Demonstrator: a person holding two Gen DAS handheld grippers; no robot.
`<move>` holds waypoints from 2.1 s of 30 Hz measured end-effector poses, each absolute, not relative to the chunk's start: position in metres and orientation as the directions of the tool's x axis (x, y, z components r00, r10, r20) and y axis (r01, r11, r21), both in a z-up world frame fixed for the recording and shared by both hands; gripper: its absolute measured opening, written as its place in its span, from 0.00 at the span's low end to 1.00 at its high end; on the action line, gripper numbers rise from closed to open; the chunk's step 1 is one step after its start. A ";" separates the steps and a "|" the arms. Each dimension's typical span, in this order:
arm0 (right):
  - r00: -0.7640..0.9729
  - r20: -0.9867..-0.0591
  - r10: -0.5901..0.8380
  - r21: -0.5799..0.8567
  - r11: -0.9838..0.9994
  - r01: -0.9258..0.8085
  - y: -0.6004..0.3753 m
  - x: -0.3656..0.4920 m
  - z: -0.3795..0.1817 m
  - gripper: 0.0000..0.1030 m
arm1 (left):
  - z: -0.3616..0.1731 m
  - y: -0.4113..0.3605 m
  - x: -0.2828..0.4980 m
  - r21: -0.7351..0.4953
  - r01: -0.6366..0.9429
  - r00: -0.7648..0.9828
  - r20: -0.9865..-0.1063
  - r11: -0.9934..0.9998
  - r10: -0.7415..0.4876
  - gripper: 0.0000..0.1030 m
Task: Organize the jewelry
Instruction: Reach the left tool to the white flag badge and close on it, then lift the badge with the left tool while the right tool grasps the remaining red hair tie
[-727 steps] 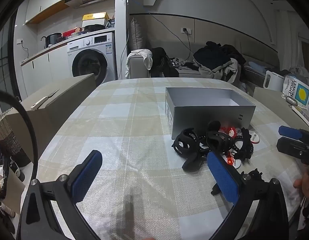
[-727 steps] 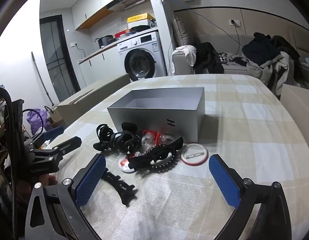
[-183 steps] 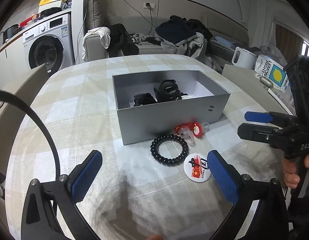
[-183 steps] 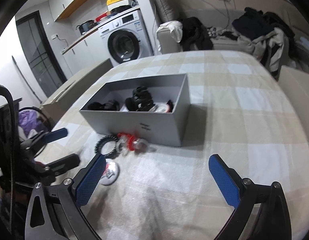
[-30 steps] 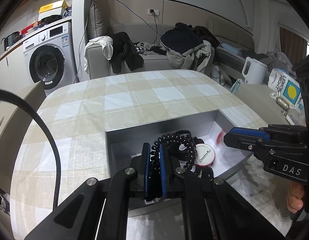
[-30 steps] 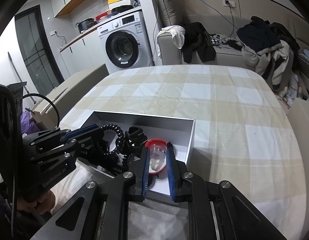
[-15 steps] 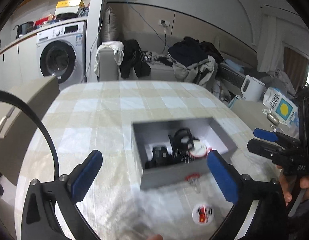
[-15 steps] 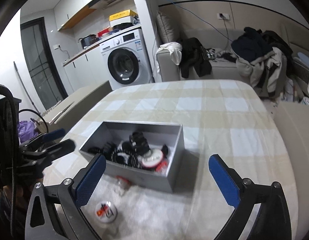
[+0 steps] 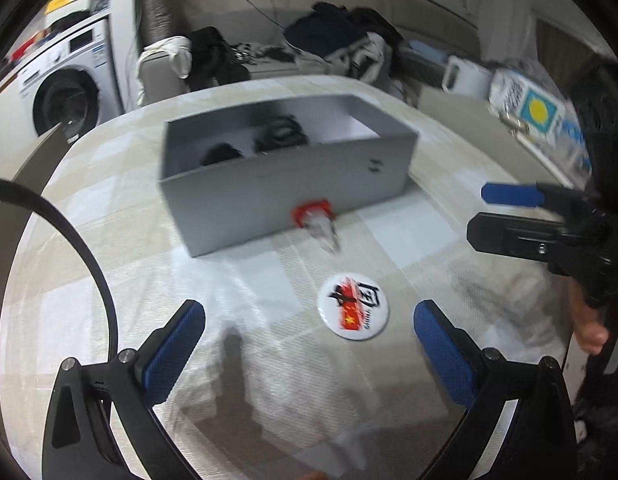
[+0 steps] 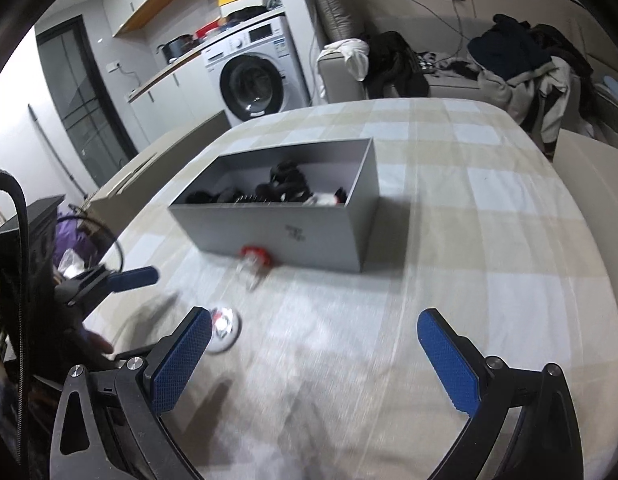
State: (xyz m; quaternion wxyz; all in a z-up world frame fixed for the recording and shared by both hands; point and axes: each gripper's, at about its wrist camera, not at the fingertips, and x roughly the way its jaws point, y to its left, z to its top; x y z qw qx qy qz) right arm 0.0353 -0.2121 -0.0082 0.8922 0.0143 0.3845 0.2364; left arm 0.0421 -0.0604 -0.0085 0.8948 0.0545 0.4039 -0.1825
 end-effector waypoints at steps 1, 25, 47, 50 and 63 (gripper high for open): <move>0.593 -0.679 0.432 0.205 0.888 -0.412 -0.212 0.034 -0.009 1.00 | -0.008 -0.064 0.044 -0.036 0.381 0.602 -0.749 0.924 -0.277 0.94; 0.538 -0.687 0.489 0.280 0.861 -0.425 -0.204 0.041 -0.015 0.96 | 0.011 -0.021 0.035 -0.060 0.344 0.691 -0.659 0.937 -0.296 0.36; 0.465 -0.769 0.439 0.215 0.862 -0.459 -0.125 0.081 -0.030 0.27 | 0.007 0.019 0.045 -0.140 0.165 0.748 -0.628 0.976 -0.216 0.36; 0.467 -0.772 0.431 0.207 0.866 -0.456 -0.124 0.083 -0.031 0.22 | 0.006 0.022 0.047 -0.143 0.166 0.746 -0.629 0.976 -0.219 0.36; 0.493 -0.687 0.534 0.319 0.831 -0.455 -0.166 0.057 -0.018 0.04 | 0.015 0.019 0.043 -0.144 0.182 0.758 -0.610 0.973 -0.232 0.36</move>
